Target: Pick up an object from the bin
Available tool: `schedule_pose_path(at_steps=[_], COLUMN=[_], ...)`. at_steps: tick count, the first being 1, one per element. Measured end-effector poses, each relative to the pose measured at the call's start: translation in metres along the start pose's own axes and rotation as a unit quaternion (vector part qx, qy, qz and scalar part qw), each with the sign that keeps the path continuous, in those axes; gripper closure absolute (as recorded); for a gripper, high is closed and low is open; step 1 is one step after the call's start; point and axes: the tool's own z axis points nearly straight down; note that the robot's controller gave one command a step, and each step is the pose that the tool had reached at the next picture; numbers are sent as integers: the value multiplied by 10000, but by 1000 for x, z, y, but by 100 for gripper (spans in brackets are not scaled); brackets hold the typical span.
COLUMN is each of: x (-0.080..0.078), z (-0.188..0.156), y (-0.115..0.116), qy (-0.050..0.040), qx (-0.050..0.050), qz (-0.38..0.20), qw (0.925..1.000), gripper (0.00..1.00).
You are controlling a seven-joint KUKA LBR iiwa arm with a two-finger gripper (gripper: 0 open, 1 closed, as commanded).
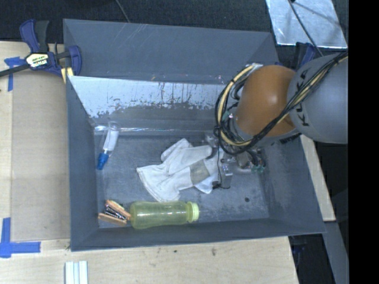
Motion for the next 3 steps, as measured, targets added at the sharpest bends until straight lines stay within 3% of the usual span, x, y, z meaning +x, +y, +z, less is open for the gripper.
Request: schedule_pose_path(at_steps=[1,2,3], x=[12,12,7], z=[23,23,-114], y=[-3,-3,3], qy=[20,20,19], qx=[-8,-9,-12], qz=[-1126,-1126,-1213], qw=[9936,9936,9926], gripper=[100,100,100])
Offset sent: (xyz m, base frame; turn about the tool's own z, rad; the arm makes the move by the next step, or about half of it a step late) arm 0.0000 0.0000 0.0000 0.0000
